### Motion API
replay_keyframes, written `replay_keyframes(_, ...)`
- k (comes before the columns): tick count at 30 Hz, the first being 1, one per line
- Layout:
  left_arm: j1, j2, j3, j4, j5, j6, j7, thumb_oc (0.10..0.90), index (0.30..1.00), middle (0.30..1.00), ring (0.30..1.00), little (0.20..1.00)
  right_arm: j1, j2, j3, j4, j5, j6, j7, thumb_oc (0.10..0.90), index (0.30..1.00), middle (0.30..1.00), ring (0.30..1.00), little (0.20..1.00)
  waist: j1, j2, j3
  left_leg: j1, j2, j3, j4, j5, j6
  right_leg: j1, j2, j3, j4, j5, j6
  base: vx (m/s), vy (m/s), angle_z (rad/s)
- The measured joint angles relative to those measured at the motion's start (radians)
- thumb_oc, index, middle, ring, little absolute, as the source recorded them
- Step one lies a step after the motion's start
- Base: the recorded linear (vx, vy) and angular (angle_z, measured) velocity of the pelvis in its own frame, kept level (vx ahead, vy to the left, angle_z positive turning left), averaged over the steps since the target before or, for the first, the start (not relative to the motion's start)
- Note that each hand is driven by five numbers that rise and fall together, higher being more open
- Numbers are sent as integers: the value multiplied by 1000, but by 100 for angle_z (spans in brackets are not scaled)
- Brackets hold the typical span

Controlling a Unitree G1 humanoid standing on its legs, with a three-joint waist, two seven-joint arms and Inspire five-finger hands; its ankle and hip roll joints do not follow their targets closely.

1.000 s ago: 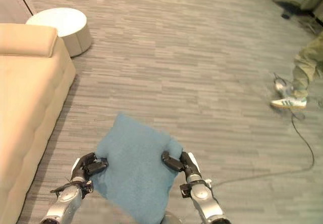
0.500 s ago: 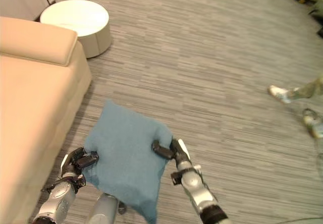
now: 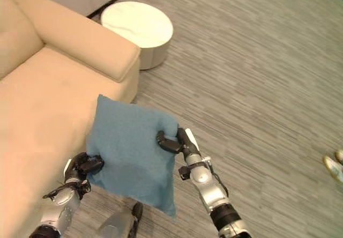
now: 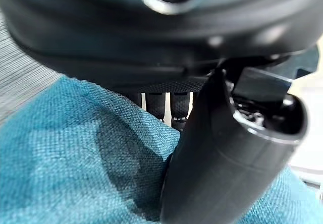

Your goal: Pick up all the scattered cushions and arrange them neatly on the sofa.

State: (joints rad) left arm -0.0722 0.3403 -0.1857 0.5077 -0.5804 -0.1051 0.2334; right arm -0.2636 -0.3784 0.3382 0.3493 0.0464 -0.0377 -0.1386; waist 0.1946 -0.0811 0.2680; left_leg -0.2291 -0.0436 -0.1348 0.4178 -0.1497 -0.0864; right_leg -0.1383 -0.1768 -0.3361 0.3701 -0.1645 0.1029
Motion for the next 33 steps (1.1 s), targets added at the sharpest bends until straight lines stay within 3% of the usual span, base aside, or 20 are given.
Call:
replay_keyframes(1,12,-17,3,3,-2,0,2,400,300,300,300,300,3,-15,3,-9,-4,-6,1,400,300,300,300,300,17,37,-15,43,0,-61,-47,-52,152,-19,17,18,-56,6,11,224,-66,66)
replay_keyframes(3,15,-14,6,11,-5,2,8,400,300,300,300,300,-5,10,4,-11,-7,-4,0,400,300,300,300,300,3,40,-16,76,-4,-107,-95,-25,137,-50,29,36,-181,58,7,327,-109,74)
replay_keyframes(5,20,-47,1,32,-5,2,9,400,300,300,300,300,3,-6,5,-10,-27,-4,1,400,300,300,300,300,-6,93,1,179,-5,-211,-201,-13,141,-77,75,79,-303,149,-7,339,-144,126)
replay_keyframes(7,27,-62,-9,46,-5,3,17,400,300,300,300,300,22,-13,7,-10,-41,-2,0,400,300,300,300,300,-53,130,2,241,9,-257,-241,-10,143,-101,119,173,-393,275,-71,247,-163,130)
replay_keyframes(9,27,-69,-13,74,-5,3,17,400,300,300,300,300,46,-13,8,-8,-44,1,0,400,300,300,300,300,-74,132,-1,315,13,-298,-264,-25,119,-117,141,262,-470,389,-96,348,-302,108)
replay_keyframes(10,31,-69,-23,75,-4,3,17,400,300,300,300,300,60,-14,7,-8,-45,1,-3,400,300,300,300,300,-82,122,-5,337,7,-283,-262,-37,98,-120,135,257,-469,436,-134,383,-373,148)
replay_keyframes(11,47,-62,-49,76,-3,3,17,400,300,300,300,300,101,-14,4,-4,-45,4,-15,400,300,300,300,300,-102,87,-25,403,-8,-287,-275,-72,41,-86,101,228,-431,512,-194,298,-287,101)
replay_keyframes(12,64,-87,-42,80,-1,1,17,400,300,300,300,300,108,-21,5,9,-49,8,-18,400,300,300,300,300,-76,101,-51,410,1,-260,-235,-104,6,-52,111,207,-419,412,-130,204,-195,66)
replay_keyframes(14,63,-99,-57,43,-1,2,16,400,300,300,300,300,73,-32,-24,13,-66,9,-22,400,300,300,300,300,-69,91,-54,343,11,-255,-187,-150,16,-49,119,206,-426,397,-151,276,-321,18)
replay_keyframes(16,62,-110,-79,10,-4,2,16,400,300,300,300,300,31,-60,-38,40,-69,13,-23,400,300,300,300,300,-77,103,-61,349,68,-241,-321,-139,-3,-31,158,191,-423,375,-164,248,-319,14)
replay_keyframes(17,61,-121,-81,-10,-8,2,15,400,300,300,300,300,14,-79,-44,40,-69,14,-26,400,300,300,300,300,-72,103,-62,363,106,-226,-342,-73,-25,-2,194,178,-425,347,-160,214,-285,-8)
replay_keyframes(21,61,-122,-86,-5,-48,2,15,400,300,300,300,300,15,-69,-32,36,-64,14,-46,400,300,300,300,300,-86,23,-89,302,84,-138,-123,-78,-57,88,190,96,-461,308,-149,127,-247,16)
replay_keyframes(22,56,-118,-82,-3,-48,2,16,400,300,300,300,300,17,-73,-31,29,-63,14,-54,400,300,300,300,300,-95,7,-91,225,78,-49,5,-77,-87,113,165,77,-460,288,-160,85,-178,71)
replay_keyframes(24,47,-121,-88,-22,-48,1,16,400,300,300,300,300,10,-80,-51,28,-62,15,-66,400,300,300,300,300,-96,-6,-91,145,101,52,23,-109,-56,130,136,46,-460,266,-164,97,-107,104)
replay_keyframes(26,19,-122,-83,-23,-48,2,17,400,300,300,300,300,-9,-86,-55,21,-63,15,-72,400,300,300,300,300,-110,-8,-89,59,187,273,-56,-90,-24,139,113,-36,-461,246,-156,223,-17,114)
replay_keyframes(28,8,-117,-78,-19,-47,4,18,400,300,300,300,300,-21,-83,-53,22,-68,19,-76,400,300,300,300,300,-102,-9,-85,26,158,303,-172,-51,7,168,77,-85,-461,216,-116,151,15,91)
replay_keyframes(29,8,-133,-77,-14,-47,4,22,400,300,300,300,300,-22,-96,-51,21,-73,19,-76,400,300,300,300,300,-112,15,-96,20,132,278,-268,56,56,186,68,-125,-461,216,-84,181,-10,62)
replay_keyframes(30,18,-131,-76,-16,-47,3,23,400,300,300,300,300,-26,-87,-45,25,-79,20,-77,400,300,300,300,300,-84,35,-104,26,125,280,-296,152,62,198,70,-125,-461,210,-72,285,41,54)
replay_keyframes(31,13,-115,-74,-15,-47,2,26,400,300,300,300,300,-42,-70,-29,31,-84,20,-88,400,300,300,300,300,-74,22,-110,46,95,282,-334,178,58,211,50,-135,-463,198,-47,314,76,47)
replay_keyframes(33,-29,-92,-54,-14,-47,3,47,400,300,300,300,300,-98,-80,14,42,-84,22,-103,400,300,300,300,300,-68,15,-106,-25,85,317,-248,169,39,216,43,-198,-462,202,-46,299,132,76)
